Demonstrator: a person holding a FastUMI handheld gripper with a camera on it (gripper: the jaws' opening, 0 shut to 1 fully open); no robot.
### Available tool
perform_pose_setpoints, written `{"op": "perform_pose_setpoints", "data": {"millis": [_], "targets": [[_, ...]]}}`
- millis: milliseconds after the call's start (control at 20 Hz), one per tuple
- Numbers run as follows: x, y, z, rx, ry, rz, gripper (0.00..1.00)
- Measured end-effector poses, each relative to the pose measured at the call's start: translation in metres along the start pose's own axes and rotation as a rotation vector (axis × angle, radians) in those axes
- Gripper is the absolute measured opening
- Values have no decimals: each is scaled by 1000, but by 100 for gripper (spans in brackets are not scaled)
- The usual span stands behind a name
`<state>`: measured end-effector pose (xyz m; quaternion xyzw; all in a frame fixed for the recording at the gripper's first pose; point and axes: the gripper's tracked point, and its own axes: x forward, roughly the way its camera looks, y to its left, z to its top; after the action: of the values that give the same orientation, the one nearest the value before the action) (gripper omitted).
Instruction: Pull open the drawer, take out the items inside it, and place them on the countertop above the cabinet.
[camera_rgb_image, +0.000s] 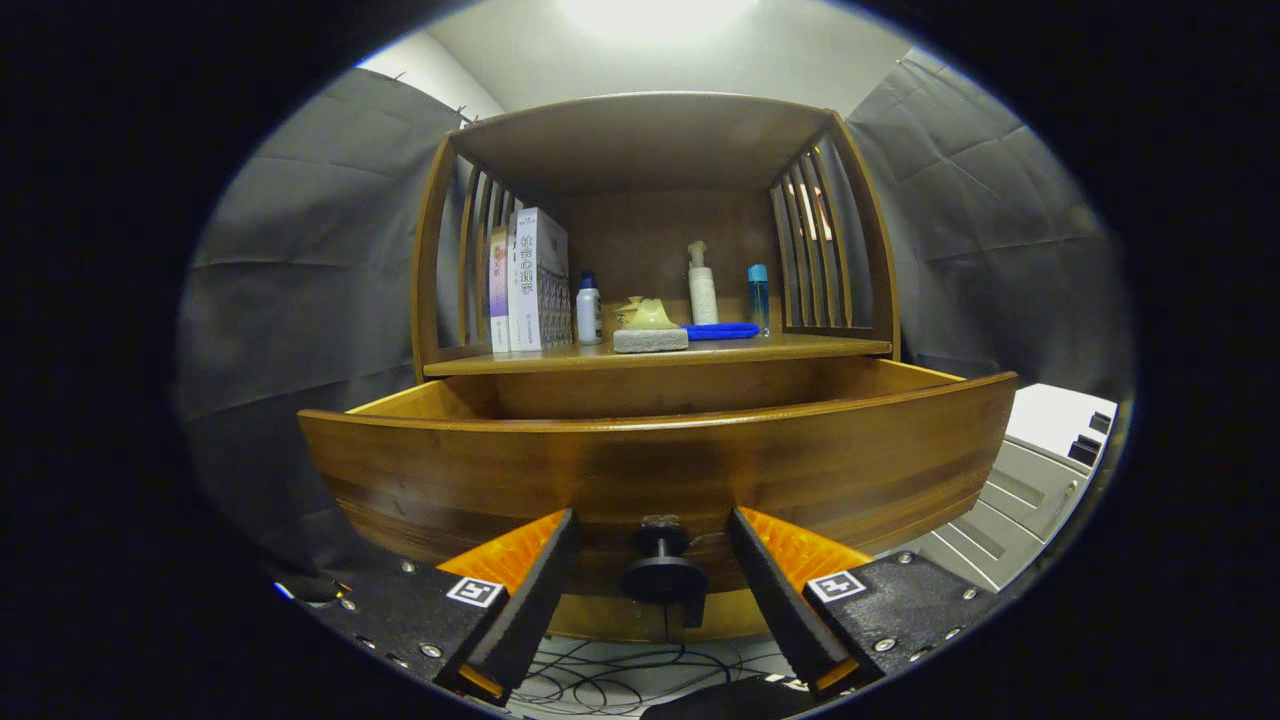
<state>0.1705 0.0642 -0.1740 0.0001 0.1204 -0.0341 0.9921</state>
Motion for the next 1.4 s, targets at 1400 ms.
{"op": "perform_pose_setpoints", "data": {"millis": [1400], "targets": [[111,9,30,-12,-75,-55,95]]}}
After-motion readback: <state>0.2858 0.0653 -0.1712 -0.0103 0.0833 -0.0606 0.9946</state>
